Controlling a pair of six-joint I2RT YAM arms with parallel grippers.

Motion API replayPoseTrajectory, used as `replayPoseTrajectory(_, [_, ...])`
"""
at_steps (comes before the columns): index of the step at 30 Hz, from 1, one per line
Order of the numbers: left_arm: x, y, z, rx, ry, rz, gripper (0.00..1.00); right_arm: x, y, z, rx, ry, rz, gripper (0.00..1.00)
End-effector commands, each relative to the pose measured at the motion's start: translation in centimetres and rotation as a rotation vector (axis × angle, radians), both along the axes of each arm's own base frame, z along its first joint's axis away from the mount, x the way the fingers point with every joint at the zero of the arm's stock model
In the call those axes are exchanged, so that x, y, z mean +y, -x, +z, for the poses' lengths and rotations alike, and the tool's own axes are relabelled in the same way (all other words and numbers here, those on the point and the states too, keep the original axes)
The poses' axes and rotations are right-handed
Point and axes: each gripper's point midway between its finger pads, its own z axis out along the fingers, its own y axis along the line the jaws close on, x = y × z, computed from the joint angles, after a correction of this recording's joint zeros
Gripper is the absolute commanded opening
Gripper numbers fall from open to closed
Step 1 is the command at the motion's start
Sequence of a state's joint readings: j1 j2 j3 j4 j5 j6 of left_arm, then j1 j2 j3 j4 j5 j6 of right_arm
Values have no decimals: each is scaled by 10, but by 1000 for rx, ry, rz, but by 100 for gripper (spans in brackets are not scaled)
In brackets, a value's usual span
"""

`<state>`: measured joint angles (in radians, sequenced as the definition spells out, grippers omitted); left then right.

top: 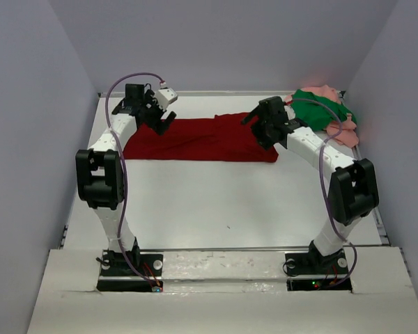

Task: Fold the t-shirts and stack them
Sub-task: Fold the other side of the tshirt into a rectangle, then rotate the tshirt 90 degrees

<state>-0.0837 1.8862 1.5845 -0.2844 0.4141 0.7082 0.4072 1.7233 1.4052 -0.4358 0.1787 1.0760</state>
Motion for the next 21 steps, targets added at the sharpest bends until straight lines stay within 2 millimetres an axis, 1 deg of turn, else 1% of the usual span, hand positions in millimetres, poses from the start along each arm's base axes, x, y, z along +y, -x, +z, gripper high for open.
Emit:
replayPoseTrajectory(1, [-2, -1, 16, -102, -9, -64, 99, 4, -12, -14, 48, -168, -256, 98])
replayPoseTrajectory(2, [-6, -5, 20, -107, 32, -90, 99, 8, -19, -22, 69, -202, -295, 98])
replayPoseTrajectory(3, [-4, -7, 14, -96, 32, -85, 99, 11, -24, -23, 72, -216, -309, 98])
replayPoseTrajectory(4, [-4, -10, 14, -94, 38, -82, 99, 12, -26, -27, 93, -219, -327, 98])
replayPoseTrajectory(5, [-2, -18, 17, -109, 31, -64, 99, 17, -31, -29, 106, -207, -336, 98])
replayPoseTrajectory(7, [1, -25, 16, -116, 19, -48, 99, 17, -36, -29, 108, -169, -362, 98])
replayPoseTrajectory(8, [3, -26, 14, -115, 13, -43, 99, 13, -41, -31, 117, -155, -408, 99])
replayPoseTrajectory(9, [4, -30, 15, -120, 5, -33, 99, 17, -40, -34, 130, -157, -418, 99])
replayPoseTrajectory(11, [10, -33, 6, -110, -20, -22, 99, 18, -40, -39, 153, -197, -469, 99])
replayPoseTrajectory(13, [16, -33, -6, -91, -53, -18, 99, 25, -39, -48, 173, -208, -479, 99])
replayPoseTrajectory(14, [19, -32, -11, -80, -67, -22, 99, 25, -40, -51, 176, -209, -485, 99])
replayPoseTrajectory(15, [22, -30, -15, -72, -77, -31, 99, 31, -41, -50, 170, -210, -480, 99])
replayPoseTrajectory(16, [21, -27, -21, -59, -67, -44, 99, 32, -43, -52, 172, -208, -481, 99])
replayPoseTrajectory(17, [22, -26, -25, -51, -61, -48, 99, 33, -45, -62, 186, -198, -482, 99])
replayPoseTrajectory(21, [23, -18, -42, -15, -67, -81, 99, 39, -51, -68, 201, -212, -490, 99])
